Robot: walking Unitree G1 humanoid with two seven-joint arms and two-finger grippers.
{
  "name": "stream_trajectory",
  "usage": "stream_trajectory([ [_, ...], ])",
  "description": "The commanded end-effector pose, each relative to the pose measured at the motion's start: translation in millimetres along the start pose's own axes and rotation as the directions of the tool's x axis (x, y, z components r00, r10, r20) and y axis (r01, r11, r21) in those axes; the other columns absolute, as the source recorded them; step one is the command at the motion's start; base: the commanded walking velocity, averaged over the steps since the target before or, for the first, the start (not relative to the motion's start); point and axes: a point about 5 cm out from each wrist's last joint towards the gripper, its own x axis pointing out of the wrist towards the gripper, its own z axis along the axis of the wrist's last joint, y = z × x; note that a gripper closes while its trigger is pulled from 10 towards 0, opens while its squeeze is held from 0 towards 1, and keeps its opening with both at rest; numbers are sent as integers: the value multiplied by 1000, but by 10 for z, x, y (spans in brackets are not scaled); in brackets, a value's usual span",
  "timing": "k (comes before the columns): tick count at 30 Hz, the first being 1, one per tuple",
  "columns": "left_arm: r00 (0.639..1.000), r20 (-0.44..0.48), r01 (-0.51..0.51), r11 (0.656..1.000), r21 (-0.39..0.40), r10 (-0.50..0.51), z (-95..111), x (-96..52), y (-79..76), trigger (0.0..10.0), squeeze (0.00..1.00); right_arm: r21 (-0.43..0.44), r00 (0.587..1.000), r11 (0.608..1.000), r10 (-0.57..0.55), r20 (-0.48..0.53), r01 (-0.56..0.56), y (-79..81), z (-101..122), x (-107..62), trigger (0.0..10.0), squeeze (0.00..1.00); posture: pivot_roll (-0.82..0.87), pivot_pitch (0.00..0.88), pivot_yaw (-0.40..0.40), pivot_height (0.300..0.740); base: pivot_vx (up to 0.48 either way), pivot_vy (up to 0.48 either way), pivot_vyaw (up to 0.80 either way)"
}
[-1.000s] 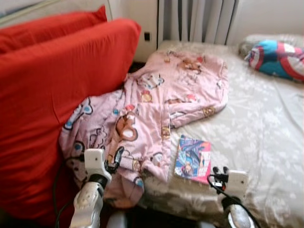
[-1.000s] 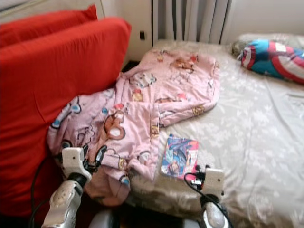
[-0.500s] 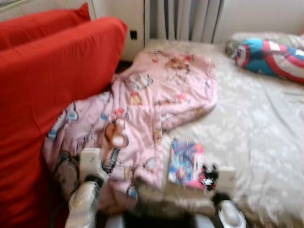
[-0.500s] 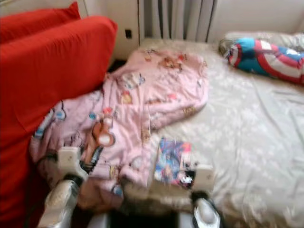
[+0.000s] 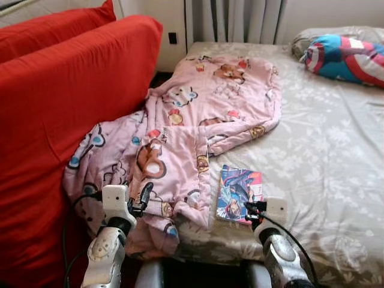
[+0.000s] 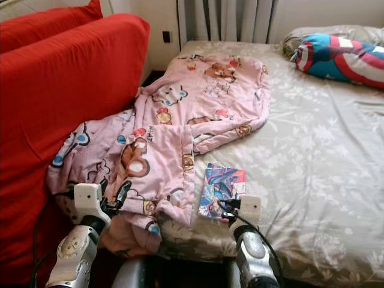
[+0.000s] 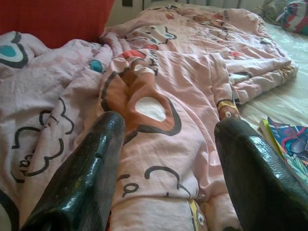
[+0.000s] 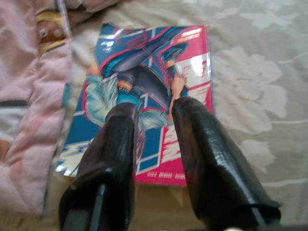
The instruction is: Clean up the room
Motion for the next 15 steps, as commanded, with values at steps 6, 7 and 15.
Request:
stream_trajectory([
  [6,1000,3,16,1000,15,-16,60,-38,22,10000,0,55,996,994,-90,-25,92,-70,28,34,10000,0,122,168,74,608,0,0,0],
  [7,1000,-1,17,1000,17,-17,55,-59,25,10000,0,76,995,992,-97,-21,99,-88,39,37,10000,0,123,174,75,608,0,0,0],
  [15,1000,-28,3,1000,23,-2,18,-194,74,10000,0,146,987,976,-161,-26,163,-253,18,0,10000,282,140,204,79,608,0,0,0],
])
